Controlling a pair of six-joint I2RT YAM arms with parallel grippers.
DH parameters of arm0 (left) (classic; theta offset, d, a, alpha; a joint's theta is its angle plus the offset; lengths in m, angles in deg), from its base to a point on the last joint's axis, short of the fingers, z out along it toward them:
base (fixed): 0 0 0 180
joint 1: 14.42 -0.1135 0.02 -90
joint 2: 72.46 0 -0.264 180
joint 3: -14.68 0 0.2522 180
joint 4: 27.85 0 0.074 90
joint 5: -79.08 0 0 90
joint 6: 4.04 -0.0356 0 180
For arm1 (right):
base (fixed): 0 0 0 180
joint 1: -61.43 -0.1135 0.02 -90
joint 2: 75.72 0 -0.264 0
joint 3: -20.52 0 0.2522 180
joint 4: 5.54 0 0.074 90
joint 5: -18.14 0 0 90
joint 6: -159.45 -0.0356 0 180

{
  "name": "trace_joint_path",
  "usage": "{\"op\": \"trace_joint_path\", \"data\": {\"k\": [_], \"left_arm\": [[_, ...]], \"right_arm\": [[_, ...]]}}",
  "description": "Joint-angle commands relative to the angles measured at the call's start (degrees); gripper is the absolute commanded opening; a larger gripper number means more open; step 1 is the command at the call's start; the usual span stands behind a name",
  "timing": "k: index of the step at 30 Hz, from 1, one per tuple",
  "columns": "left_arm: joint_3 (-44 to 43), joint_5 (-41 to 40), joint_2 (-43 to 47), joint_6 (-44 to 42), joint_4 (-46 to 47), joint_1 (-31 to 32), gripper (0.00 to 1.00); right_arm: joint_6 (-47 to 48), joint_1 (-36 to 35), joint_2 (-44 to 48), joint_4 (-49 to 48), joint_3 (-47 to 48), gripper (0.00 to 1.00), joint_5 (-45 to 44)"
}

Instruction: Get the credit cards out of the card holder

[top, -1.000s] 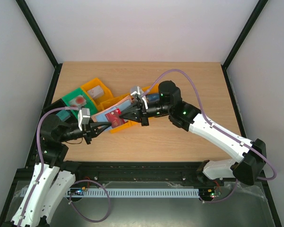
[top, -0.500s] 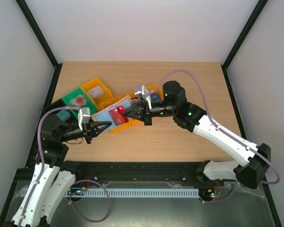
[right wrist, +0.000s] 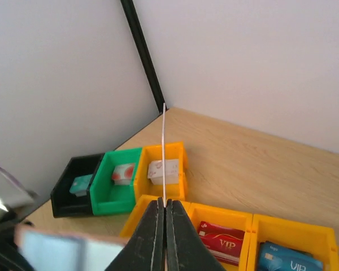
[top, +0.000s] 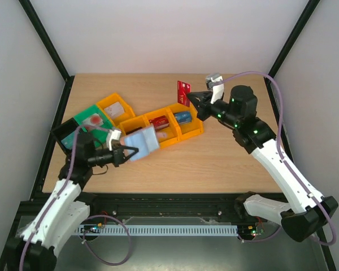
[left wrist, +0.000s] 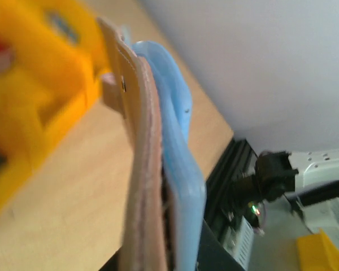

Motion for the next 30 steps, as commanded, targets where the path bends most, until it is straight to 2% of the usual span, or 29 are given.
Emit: {"op": "trace_joint_path", "data": {"k": [1, 3, 5, 8, 9, 11, 13, 16, 19, 22, 25, 28, 30], "left_arm": [[5.04, -0.29, -5.86, 8.55, -0.98, 5.19, 0.02], [7.08, 0.02, -8.80, 9.86, -0.05, 8.66, 0.02], [10.90, 0.47, -11.49, 15.17, 2.77, 11.46, 0.02], [13.68, -1.58, -16.14, 19.74, 5.25, 12.50, 0.04], [13.70, -2.66, -17.30, 19.64, 4.61, 12.51, 0.12], [13.09, -5.30, -17.97, 18.88, 1.73, 12.51, 0.44], [11.36, -7.68, -16.76, 15.99, -1.96, 11.84, 0.70], [8.69, -9.14, -11.35, 13.61, -1.90, 7.98, 0.97], [7.12, -11.44, -3.74, 14.14, -1.79, 3.21, 0.99], [5.73, -9.49, 3.10, 15.21, -0.44, -2.42, 0.99], [4.82, -4.41, 13.77, 12.95, 8.34, -7.33, 0.99], [1.10, 0.94, 22.84, -3.23, 12.71, -7.88, 0.99], [-4.91, 4.13, 20.60, -17.82, 3.78, -7.90, 0.99]], "right_arm": [[-2.73, -0.23, 2.12, 1.15, 0.97, 0.02, -0.87], [-2.19, -0.25, 1.90, 1.81, 0.68, 0.02, 1.01], [-1.35, -0.26, 1.45, 2.82, 0.66, 0.02, 2.59], [-1.11, -0.20, 0.75, 3.41, 0.55, 0.02, 4.91], [-0.96, -0.29, 0.40, 3.41, 0.57, 0.02, 6.65], [-0.67, -0.26, -0.32, 3.56, 0.57, 0.02, 9.97], [-0.07, -0.41, -1.25, 3.91, 0.71, 0.02, 13.48], [2.02, -1.77, -2.38, 4.24, 0.90, 0.02, 17.97], [5.41, -6.00, -3.61, 4.45, 1.53, 0.02, 18.49], [7.92, -9.66, -5.45, 5.37, 3.15, 0.02, 20.94], [10.89, -12.18, -6.88, 6.86, 4.31, 0.02, 22.64], [14.31, -15.42, -8.92, 10.48, 5.70, 0.02, 20.82], [18.47, -18.18, -10.96, 15.11, 7.65, 0.02, 21.53]]}}
